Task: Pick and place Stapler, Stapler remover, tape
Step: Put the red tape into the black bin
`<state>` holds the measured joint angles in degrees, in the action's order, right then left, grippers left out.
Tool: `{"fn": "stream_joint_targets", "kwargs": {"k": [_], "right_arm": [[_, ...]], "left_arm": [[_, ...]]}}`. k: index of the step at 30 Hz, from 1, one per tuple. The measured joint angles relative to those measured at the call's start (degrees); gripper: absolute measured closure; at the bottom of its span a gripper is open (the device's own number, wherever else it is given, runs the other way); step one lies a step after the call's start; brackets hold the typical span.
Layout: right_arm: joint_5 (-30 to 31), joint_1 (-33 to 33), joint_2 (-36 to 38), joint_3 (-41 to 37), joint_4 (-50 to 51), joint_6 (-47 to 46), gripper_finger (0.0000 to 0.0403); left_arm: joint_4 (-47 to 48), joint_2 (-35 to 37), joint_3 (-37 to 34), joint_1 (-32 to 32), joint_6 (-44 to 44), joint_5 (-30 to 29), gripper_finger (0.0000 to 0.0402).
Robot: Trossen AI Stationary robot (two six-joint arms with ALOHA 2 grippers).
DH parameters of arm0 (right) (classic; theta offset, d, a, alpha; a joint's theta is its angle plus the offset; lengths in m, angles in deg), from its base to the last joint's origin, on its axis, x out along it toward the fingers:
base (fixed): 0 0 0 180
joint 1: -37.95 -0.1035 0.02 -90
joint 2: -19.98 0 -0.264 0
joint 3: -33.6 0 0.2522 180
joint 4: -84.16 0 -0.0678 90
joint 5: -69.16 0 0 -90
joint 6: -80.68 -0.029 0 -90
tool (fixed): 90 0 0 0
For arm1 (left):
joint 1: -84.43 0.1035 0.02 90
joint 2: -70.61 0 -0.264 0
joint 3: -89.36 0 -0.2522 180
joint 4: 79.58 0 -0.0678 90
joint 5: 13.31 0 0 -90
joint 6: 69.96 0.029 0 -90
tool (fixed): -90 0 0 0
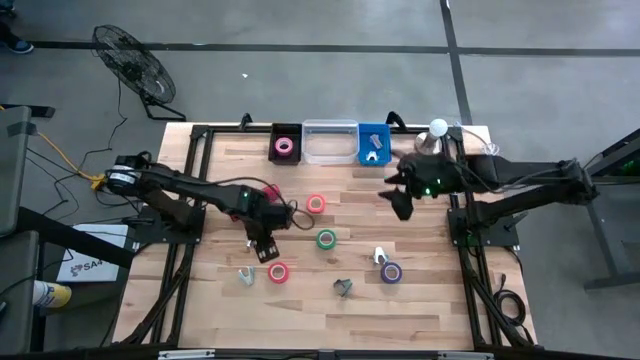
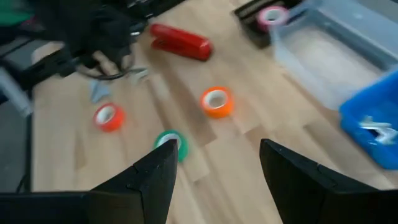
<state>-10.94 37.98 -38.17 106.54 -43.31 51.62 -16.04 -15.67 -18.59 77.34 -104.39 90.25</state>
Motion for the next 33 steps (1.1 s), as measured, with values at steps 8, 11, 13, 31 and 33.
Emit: {"fn": "stream_joint_targets", "kwargs": {"k": [8, 11, 13, 31, 33], "right_arm": [[8.4, -12.3, -1.2, 0.0, -0.2, -3.5, 0.0183], [9.9, -15.7, -2.3, 0.0, -1.8, -4.0, 0.0183], [9.7, -17.9, -3.5, 0.0, -3.8, -2.8, 0.0183], [10.5, -26.1, -15.0, 0.0, -8.4, 6.0, 0.0183], [10.4, -26.4, -15.0, 0.0, -8.5, 5.7, 0.0183]], "left_arm": [[-8.7, 0.0, -4.7, -3.4, -4.7, 0.6, 0.0275], [-9.3, 0.0, -4.8, -4.0, -6.8, 0.7, 0.0275], [-10.6, 0.0, -4.8, -4.3, -9.1, 0.6, 0.0275], [-14.9, -4.2, -4.8, -8.8, -21.4, -0.4, 0.0275], [-15.0, -5.1, -4.8, -9.7, -21.4, -0.6, 0.0275]]}}
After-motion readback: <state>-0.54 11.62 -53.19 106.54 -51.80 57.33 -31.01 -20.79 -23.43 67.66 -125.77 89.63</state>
